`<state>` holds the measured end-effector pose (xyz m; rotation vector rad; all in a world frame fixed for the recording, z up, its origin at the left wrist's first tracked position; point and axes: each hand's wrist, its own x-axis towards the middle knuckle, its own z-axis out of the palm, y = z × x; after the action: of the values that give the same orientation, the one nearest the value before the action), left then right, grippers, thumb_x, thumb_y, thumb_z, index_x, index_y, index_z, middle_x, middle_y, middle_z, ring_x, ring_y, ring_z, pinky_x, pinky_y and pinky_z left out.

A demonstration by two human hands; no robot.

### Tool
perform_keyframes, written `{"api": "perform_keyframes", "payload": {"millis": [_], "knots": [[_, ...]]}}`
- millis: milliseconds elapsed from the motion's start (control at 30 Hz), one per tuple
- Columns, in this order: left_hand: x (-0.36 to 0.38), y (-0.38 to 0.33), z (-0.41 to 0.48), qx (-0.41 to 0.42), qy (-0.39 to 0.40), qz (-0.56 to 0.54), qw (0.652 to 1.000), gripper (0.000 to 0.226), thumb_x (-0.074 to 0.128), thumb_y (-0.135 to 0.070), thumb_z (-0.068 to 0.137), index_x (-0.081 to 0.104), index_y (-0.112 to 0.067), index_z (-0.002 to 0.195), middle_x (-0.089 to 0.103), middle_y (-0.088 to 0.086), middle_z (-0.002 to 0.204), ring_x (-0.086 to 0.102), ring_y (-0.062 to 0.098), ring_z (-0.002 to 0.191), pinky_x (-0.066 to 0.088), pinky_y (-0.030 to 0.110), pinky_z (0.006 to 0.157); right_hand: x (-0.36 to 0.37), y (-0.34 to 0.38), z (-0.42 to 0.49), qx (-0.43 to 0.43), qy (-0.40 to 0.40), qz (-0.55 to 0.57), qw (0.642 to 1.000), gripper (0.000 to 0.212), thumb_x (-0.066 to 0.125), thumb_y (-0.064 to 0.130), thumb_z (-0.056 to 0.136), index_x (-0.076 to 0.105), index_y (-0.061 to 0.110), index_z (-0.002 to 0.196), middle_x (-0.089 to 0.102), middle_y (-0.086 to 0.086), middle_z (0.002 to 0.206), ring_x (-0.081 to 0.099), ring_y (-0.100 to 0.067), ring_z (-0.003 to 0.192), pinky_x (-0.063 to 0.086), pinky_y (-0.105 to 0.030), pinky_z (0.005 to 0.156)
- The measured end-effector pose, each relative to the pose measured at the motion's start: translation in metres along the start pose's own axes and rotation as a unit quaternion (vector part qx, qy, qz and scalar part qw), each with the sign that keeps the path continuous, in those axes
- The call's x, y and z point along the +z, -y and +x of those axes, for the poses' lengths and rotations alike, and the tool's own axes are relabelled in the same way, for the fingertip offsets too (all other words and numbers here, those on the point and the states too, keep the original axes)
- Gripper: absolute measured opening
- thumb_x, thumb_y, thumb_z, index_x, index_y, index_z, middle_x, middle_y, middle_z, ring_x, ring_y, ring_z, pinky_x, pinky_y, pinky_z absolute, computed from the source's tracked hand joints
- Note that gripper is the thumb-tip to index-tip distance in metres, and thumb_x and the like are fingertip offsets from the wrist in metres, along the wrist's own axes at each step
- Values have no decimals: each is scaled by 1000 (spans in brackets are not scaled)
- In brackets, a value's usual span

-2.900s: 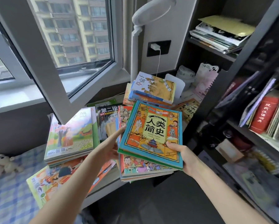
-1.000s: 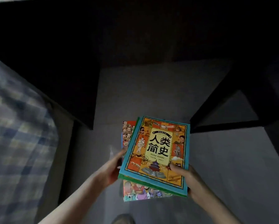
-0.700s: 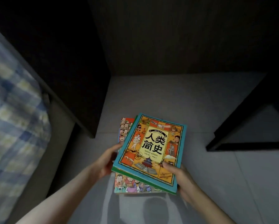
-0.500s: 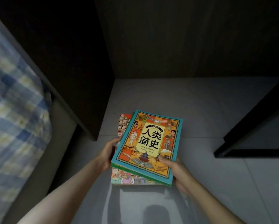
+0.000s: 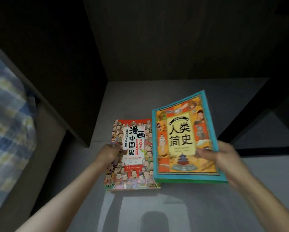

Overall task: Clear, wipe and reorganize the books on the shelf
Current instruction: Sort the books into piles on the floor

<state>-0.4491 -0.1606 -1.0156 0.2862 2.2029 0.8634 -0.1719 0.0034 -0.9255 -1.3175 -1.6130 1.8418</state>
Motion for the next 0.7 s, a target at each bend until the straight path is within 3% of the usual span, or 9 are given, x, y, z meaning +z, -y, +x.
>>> {"api": "perform_keyframes", "payload": {"millis": [33,100,200,267,333,433,500,567,700], "knots": [[4,-3,-4,16,-25,28,999,29,46,-30,97,61,-6,97,73,7,80,66,25,69,56,37,72,-9,5,-3,-22,-20,-50,998,18,65,-6,81,69,8,92,75,-8,82,72,-24,71,58,-37,67],[11,-8,-8,70,-114,152,979,30,47,-31,95,53,-7,113,68,13,104,63,28,89,52,38,82,-16,7,-1,-56,-55,-216,973,16,68,0,82,69,11,94,74,-6,88,70,-28,82,54,-37,76],[30,-13,-18,197,-198,288,916,54,48,-34,94,37,-6,139,46,20,137,43,36,126,38,46,104,-13,-5,3,-63,-85,-443,890,16,69,10,82,68,10,98,70,-10,95,65,-30,93,42,-28,67],[43,-20,-31,265,-180,333,887,58,43,-41,93,41,-7,141,43,23,143,36,41,134,32,50,111,-14,-21,13,-18,-70,-379,922,13,70,6,81,67,9,93,70,-10,95,66,-27,88,44,-27,66],[57,-22,-42,343,-148,365,853,61,34,-48,87,53,-14,133,49,24,137,39,47,131,34,56,108,-16,-36,24,44,-33,-212,976,16,69,-4,80,68,10,87,72,-10,93,67,-24,81,54,-33,75],[75,-25,-59,401,-37,438,804,68,18,-60,83,50,-30,136,32,15,152,19,42,142,19,57,115,-17,-58,41,88,2,-115,989,22,69,-9,80,67,10,90,72,-13,98,67,-21,76,56,-38,78],[83,-25,-65,384,24,483,786,73,11,-66,84,39,-34,143,11,8,160,-1,36,147,3,55,118,-14,-69,52,72,-4,-162,984,24,71,-5,80,64,14,93,70,-13,105,65,-17,79,54,-30,73],[90,-25,-66,355,30,522,775,61,22,-62,92,37,-33,144,1,6,161,-10,35,146,0,55,118,-10,-80,59,69,-42,-285,955,24,73,6,79,62,11,100,69,-9,106,64,-18,83,49,-25,69],[94,-28,-65,349,22,511,785,42,42,-45,92,56,-24,126,14,6,157,-1,35,146,10,53,118,-4,-93,58,102,-94,-428,893,35,68,22,86,50,8,113,64,-8,113,63,-23,98,41,-24,68]]}}
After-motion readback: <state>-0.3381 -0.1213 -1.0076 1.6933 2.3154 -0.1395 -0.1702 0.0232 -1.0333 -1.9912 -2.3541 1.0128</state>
